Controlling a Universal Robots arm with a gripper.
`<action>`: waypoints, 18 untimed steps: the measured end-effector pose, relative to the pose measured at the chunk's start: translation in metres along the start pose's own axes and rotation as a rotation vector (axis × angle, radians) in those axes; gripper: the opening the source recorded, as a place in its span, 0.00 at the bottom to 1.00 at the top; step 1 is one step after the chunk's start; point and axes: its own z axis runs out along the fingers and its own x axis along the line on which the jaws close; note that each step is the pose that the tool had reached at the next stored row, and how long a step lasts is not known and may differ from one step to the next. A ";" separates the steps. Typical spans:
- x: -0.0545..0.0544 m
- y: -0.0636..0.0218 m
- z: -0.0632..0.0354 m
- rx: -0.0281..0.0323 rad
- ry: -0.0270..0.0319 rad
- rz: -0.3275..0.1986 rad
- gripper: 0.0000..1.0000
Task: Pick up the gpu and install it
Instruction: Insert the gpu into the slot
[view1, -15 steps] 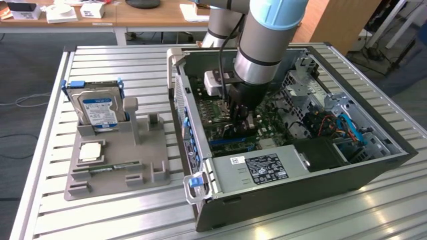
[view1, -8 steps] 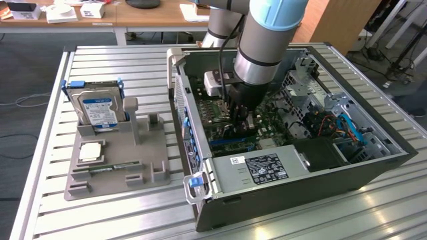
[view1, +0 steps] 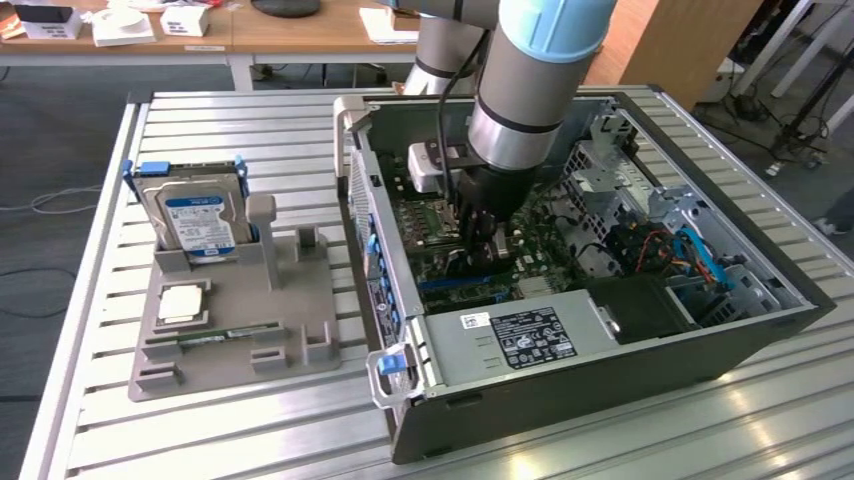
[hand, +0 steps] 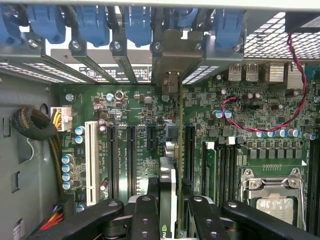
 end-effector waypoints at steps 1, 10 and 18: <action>0.000 0.0001 0.0001 0.0000 0.0000 0.000 0.27; 0.000 0.0001 0.0011 0.0001 0.0001 0.001 0.27; 0.000 0.0001 0.0018 0.0000 0.0001 0.001 0.27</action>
